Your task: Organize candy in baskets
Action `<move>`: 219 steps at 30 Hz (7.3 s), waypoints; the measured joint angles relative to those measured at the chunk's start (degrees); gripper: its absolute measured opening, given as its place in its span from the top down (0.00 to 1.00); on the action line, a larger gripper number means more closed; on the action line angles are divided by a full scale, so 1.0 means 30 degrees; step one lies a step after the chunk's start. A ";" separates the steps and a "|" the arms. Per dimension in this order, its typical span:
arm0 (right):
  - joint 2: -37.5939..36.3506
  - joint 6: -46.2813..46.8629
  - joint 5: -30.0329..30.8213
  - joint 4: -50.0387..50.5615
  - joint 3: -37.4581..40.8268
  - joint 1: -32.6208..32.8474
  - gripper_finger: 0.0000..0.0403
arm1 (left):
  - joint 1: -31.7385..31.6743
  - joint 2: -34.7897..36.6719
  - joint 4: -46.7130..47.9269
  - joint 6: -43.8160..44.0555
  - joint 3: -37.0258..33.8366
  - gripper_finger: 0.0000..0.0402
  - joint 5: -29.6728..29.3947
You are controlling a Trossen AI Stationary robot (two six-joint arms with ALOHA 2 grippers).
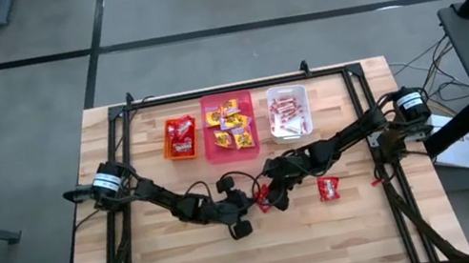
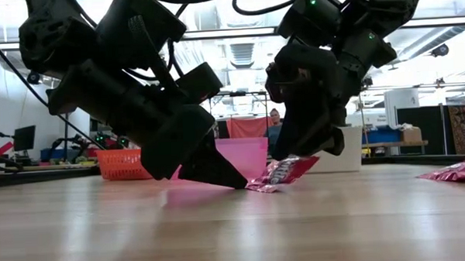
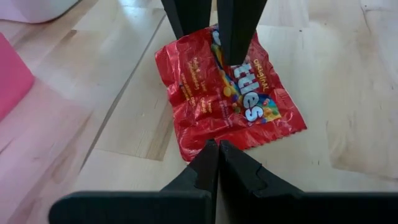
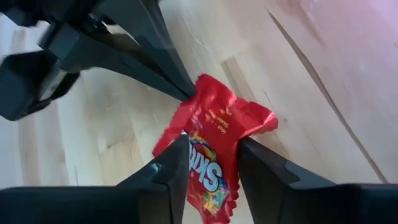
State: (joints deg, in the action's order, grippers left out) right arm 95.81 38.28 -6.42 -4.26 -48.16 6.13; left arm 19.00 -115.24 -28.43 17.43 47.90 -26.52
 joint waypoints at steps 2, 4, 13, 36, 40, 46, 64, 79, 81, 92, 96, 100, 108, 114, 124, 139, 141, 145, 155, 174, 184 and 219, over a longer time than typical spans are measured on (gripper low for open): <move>0.0137 -0.0078 0.0007 -0.0495 0.0000 0.0000 0.71 | 0.0000 0.0000 -0.0020 0.0000 -0.0007 1.00 0.0000; 0.0385 -0.0173 0.0007 -0.0899 0.0000 0.0000 0.73 | 0.0000 -0.0007 -0.0051 -0.0001 -0.0013 1.00 0.0000; 0.2348 -0.0649 -0.0314 -0.2757 -0.0022 -0.0006 0.75 | 0.0000 -0.0022 -0.0217 -0.0050 -0.0029 1.00 0.0015; 0.0574 -0.3491 0.0175 -0.0724 0.0007 0.0015 0.97 | 0.0117 0.1318 0.1579 -0.0784 -0.0058 1.00 -0.0315; -0.0728 -0.4056 0.0800 0.0770 0.0007 0.0015 0.97 | 0.0117 0.2195 0.2500 -0.1411 -0.0059 1.00 -0.0780; -0.3709 -0.4337 0.2458 0.3239 0.0007 -0.0135 0.97 | 0.0060 0.4113 0.5129 -0.2424 -0.0344 1.00 -0.2420; -0.7930 -0.9791 0.7096 -0.0487 0.0160 -0.3305 0.97 | -0.0262 1.3583 0.7100 -0.5268 -0.3157 1.00 -0.3818; -0.1018 -1.5801 0.4512 -1.9321 0.1267 -0.1629 0.97 | -0.0463 1.6580 -1.1725 -0.5688 -1.1600 0.88 -0.1185; -0.0414 -1.6524 0.5184 -1.9840 0.0818 -0.1551 0.97 | -0.0466 1.6103 -1.2464 -0.5728 -1.1638 0.81 -0.1135; 0.0904 -1.8992 0.5354 -1.8812 -0.1156 -0.1458 0.97 | -0.0532 1.3733 -1.3516 -0.6721 -1.0462 0.56 -0.4785; 0.0882 -1.9221 0.5372 -1.8560 -0.1256 -0.1464 0.97 | -0.0543 1.3411 -1.3506 -0.7174 -1.0346 0.55 -0.5060; 0.0874 -1.9269 0.5313 -1.8546 -0.1275 -0.1457 0.97 | -0.0725 1.3071 -1.3497 -0.7691 -1.0011 0.59 -0.3030; 0.0852 -1.9127 0.5140 -1.8272 -0.1275 -0.1457 0.97 | -0.1195 1.1634 -1.3433 -0.9171 -0.8474 0.76 -0.3191; 0.0831 -1.8568 0.5245 -1.7975 -0.1275 -0.1464 0.91 | -0.1195 1.1309 -1.3294 -1.0054 -0.8069 0.97 -0.4392; -0.0486 -1.5566 0.8902 -1.4342 -0.1282 -0.1464 0.78 | -0.1261 1.2973 -0.9659 -0.9444 -0.8335 0.99 -0.7982; -0.1957 -1.2724 1.0826 -0.9521 -0.1282 -0.1464 0.76 | -1.1066 2.0650 1.3731 0.2030 -0.6564 1.00 0.0193; -0.1931 -1.2720 1.0793 -0.9493 -0.1282 -0.1464 0.76 | -1.3186 2.0816 1.3672 0.1762 -0.6875 1.00 0.3576; -0.1931 -1.2711 1.0643 -0.9295 -0.1282 -0.1464 0.76 | -1.5945 2.0529 1.2505 0.1316 -0.7545 1.00 0.7625; -0.1916 -1.2239 1.0644 -0.8280 -0.1282 -0.1464 0.76 | -1.6480 1.9136 1.2479 0.2086 -0.7730 0.93 0.7420; -0.1957 -1.1053 1.0635 -0.7146 -0.1275 -0.1464 0.76 | -1.6480 1.9351 1.5413 0.0064 -0.6240 0.63 0.7013; -0.2867 -0.8978 0.9010 -0.3773 -0.1712 -0.1457 0.76 | -1.6480 1.9380 1.8565 -0.1286 -0.3754 0.62 0.6980; -0.3317 0.5979 -0.0968 2.4420 -0.4111 0.1942 0.62 | -0.6965 2.0057 1.3038 -0.1520 -0.3101 0.62 0.3475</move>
State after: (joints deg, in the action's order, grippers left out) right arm 85.86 56.22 -9.32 69.00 -60.49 11.96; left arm -1.89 -55.07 10.68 12.87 38.60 -16.10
